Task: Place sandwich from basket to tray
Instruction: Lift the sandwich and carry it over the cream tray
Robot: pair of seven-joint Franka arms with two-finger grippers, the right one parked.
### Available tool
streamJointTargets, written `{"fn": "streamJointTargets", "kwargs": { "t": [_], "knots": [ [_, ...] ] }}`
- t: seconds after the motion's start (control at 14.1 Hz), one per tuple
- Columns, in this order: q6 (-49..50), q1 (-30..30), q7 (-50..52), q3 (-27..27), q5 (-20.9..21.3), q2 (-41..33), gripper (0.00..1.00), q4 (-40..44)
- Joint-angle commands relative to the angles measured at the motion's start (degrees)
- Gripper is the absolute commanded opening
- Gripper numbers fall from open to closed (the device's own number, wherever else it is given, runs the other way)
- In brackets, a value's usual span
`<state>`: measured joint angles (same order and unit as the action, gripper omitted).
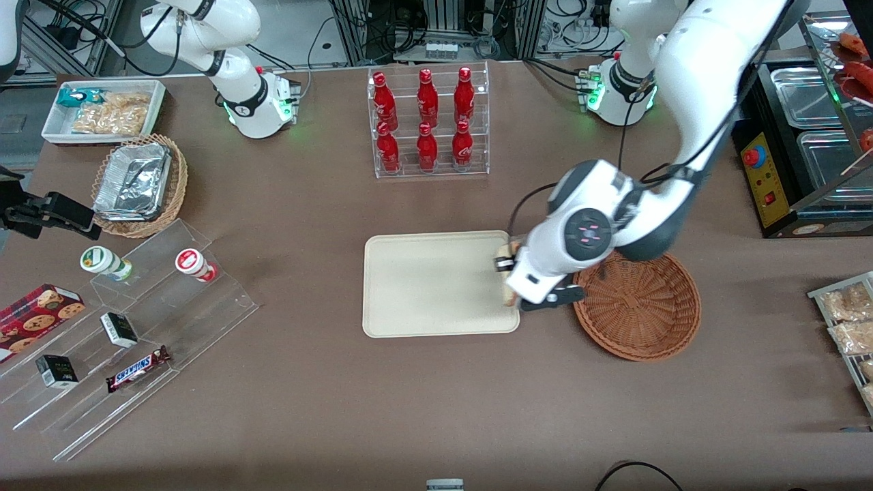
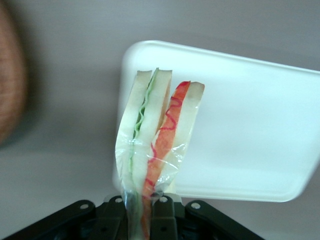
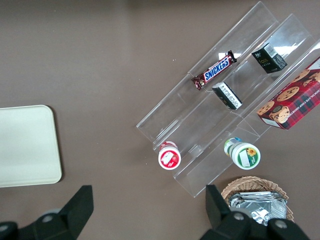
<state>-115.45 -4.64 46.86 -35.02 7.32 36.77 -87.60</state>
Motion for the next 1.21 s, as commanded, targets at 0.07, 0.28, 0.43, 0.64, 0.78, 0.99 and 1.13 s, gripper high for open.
{"fn": "streamJointTargets", "kwargs": {
  "t": [0.07, 0.28, 0.43, 0.64, 0.78, 0.99, 1.13],
  "knots": [
    [-3.9, -5.5, 1.0, 0.1, 6.5, 9.4, 0.11, 6.7],
    [-3.9, -8.1, 3.0, 0.6, 10.2, 12.1, 0.12, 8.4],
    [-3.9, -9.5, 5.2, 1.0, 11.3, 13.1, 0.16, 9.4],
    [-4.0, -10.0, 5.3, 1.5, 11.2, 13.5, 0.31, 10.3],
    [-4.3, -10.0, 5.4, 1.7, 11.2, 13.6, 0.60, 10.3],
    [-5.7, -10.0, 8.1, 1.8, 11.3, 14.2, 0.68, 10.3],
    [-6.9, -10.0, 8.1, 1.9, 11.3, 14.1, 1.00, 10.4]
  ]
}}
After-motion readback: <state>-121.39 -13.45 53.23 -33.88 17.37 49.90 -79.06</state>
